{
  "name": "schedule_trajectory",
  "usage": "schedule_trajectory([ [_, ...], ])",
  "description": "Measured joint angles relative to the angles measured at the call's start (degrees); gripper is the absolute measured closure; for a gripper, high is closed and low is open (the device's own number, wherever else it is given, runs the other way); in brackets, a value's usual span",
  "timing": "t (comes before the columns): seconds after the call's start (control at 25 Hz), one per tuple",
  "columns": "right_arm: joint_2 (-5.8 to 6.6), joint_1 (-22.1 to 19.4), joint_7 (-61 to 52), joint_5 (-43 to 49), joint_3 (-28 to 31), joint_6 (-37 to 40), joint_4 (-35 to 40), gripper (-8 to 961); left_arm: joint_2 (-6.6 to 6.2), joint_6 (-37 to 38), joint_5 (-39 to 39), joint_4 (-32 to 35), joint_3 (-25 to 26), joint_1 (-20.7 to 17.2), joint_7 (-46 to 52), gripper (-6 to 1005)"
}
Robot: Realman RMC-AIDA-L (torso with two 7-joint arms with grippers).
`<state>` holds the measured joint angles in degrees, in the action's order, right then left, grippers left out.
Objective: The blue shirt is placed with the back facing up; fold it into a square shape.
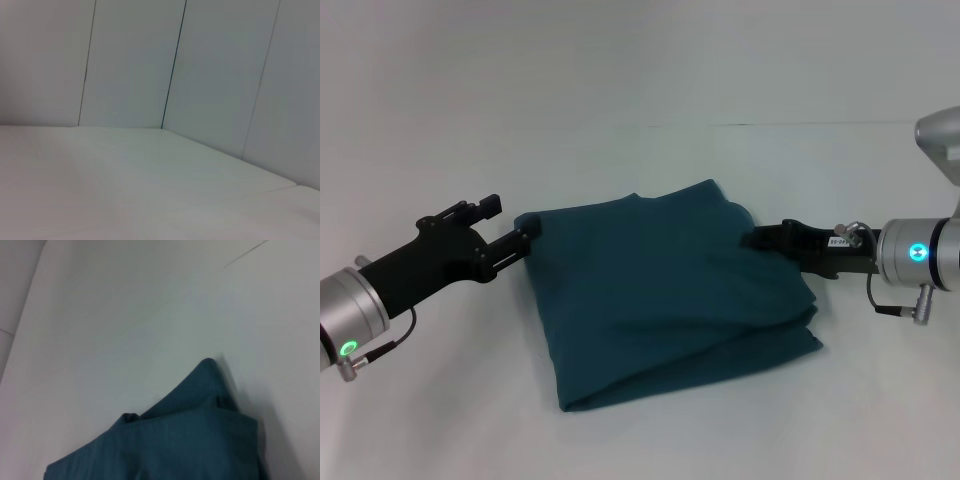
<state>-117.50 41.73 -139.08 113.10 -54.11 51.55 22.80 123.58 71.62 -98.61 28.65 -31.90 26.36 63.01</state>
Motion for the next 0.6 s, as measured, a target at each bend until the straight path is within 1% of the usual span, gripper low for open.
schedule_trajectory([
  [0.28, 0.05, -0.3, 0.2, 0.0, 1.0, 0.4, -0.7, 479, 0.0, 0.0, 0.0, 0.0, 0.0, 0.0, 0.0, 308],
  [0.48, -0.37, 0.0, 0.7, 0.0, 2.0, 0.2, -0.3, 480, 0.03, 0.0, 0.0, 0.0, 0.0, 0.0, 0.0, 308],
  [0.6, -0.8, 0.4, 1.9, -0.2, 4.0, 0.1, -0.2, 480, 0.05, 0.0, 0.0, 0.0, -0.1, 0.0, 0.0, 308],
])
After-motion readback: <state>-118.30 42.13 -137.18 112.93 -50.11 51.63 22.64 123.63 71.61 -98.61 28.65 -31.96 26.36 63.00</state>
